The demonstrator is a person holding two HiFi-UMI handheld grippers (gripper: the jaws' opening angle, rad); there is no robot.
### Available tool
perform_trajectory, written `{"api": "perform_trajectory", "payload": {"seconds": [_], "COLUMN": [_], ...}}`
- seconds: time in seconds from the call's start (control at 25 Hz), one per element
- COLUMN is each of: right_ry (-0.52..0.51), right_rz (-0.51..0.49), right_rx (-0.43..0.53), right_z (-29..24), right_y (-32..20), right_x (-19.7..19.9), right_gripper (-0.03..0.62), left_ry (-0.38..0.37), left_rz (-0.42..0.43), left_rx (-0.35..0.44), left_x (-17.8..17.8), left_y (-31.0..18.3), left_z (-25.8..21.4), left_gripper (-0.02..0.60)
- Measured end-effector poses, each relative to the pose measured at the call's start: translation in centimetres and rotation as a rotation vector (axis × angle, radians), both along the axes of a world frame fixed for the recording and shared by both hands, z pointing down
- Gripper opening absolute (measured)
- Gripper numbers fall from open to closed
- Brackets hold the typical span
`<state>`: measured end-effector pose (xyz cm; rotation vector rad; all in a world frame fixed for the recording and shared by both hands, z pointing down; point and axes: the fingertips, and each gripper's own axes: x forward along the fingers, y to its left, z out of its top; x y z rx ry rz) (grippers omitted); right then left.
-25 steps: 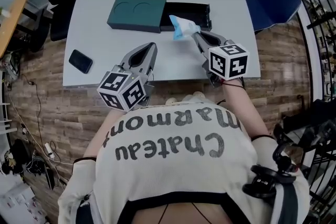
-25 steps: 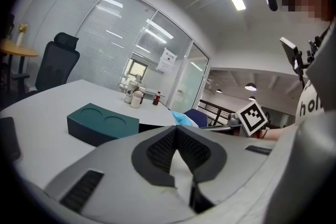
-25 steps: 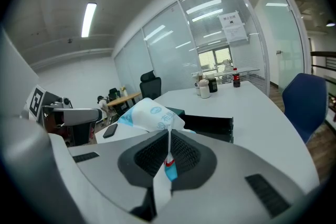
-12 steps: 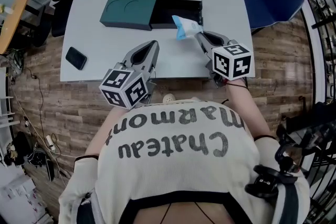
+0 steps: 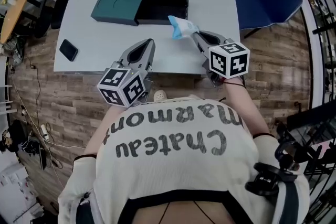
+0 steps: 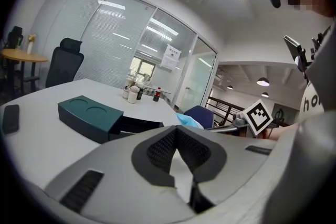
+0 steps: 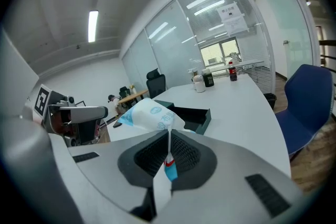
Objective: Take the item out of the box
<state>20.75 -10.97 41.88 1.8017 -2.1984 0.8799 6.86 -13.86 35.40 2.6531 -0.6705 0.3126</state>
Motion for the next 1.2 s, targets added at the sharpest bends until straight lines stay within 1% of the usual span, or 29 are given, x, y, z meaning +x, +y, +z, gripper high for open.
{"api": "perform_trajectory", "payload": {"seconds": [0.16, 0.48, 0.72, 0.96, 1.2], "right_ry": [-0.012, 0.002, 0.012, 0.016, 0.021], "right_rz": [-0.048, -0.144, -0.211, -0.242, -0.248], "right_rx": [0.001, 0.006, 0.006, 0.006, 0.005], "right_z": [0.4, 0.9, 1.3, 2.0, 2.0], "right_y": [0.7, 2.5, 4.0, 4.8, 5.5], "right_x": [0.3, 0.5, -0.4, -1.1, -0.9], "right_gripper": [0.012, 0.012, 0.011, 0.011, 0.011], "left_ry": [0.005, 0.011, 0.013, 0.005, 0.015], "left_rz": [-0.044, -0.151, -0.212, -0.245, -0.241], "left_rx": [0.015, 0.032, 0.02, 0.009, 0.011], "left_x": [0.4, 0.0, -0.8, -1.8, -1.5], "left_y": [1.6, 4.9, 7.5, 8.9, 9.6], "left_z": [-0.1, -0.1, 0.8, 1.9, 1.8], "left_gripper": [-0.003, -0.003, -0.003, -0.003, -0.003]}}
